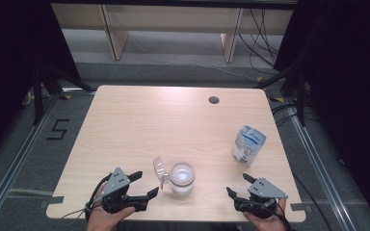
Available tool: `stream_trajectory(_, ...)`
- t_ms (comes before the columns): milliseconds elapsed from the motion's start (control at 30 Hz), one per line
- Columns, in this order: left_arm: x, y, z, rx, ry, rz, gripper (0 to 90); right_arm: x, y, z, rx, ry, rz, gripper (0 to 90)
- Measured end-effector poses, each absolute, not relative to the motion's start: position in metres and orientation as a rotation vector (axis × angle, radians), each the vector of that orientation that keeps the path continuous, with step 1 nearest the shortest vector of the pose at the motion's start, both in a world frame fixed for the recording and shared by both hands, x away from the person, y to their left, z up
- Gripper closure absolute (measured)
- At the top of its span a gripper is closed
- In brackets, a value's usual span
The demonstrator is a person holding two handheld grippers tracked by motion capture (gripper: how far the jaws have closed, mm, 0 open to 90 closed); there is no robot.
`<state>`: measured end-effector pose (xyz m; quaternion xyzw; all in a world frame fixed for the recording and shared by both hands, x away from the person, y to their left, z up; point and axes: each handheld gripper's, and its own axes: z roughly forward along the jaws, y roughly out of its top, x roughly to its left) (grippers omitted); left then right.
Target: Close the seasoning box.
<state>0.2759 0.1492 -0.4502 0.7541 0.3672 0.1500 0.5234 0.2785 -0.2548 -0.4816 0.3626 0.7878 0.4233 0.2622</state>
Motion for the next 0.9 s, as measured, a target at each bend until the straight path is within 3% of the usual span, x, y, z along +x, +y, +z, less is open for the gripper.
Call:
stream_trajectory(233,0.275,0.147,-0.446,1.804,0.876,0.361,24.1,0.278,-0.254,-0.482,0.975,2.127,1.140,27.7)
stream_trajectory(367,0.273,0.146,-0.443,1.777,0.854,0.393,43.1,0.278,-0.252,-0.481,0.966,2.141,1.146,28.1)
stream_trajectory(400,0.272,0.144,-0.443,1.770,0.860,0.386,43.1,0.278,-0.252,-0.481,0.966,2.141,1.146,28.1)
stream_trajectory(600,0.272,0.139,-0.442,1.769,0.833,0.418,66.1,0.276,-0.249,-0.480,0.936,2.138,1.141,28.4)
stream_trajectory(767,0.276,0.135,-0.444,1.779,0.834,0.428,76.5,0.276,-0.249,-0.480,0.937,2.142,1.143,28.7)
stream_trajectory(900,0.279,0.135,-0.446,1.778,0.816,0.426,79.4,0.276,-0.247,-0.482,0.961,2.161,1.160,28.9)
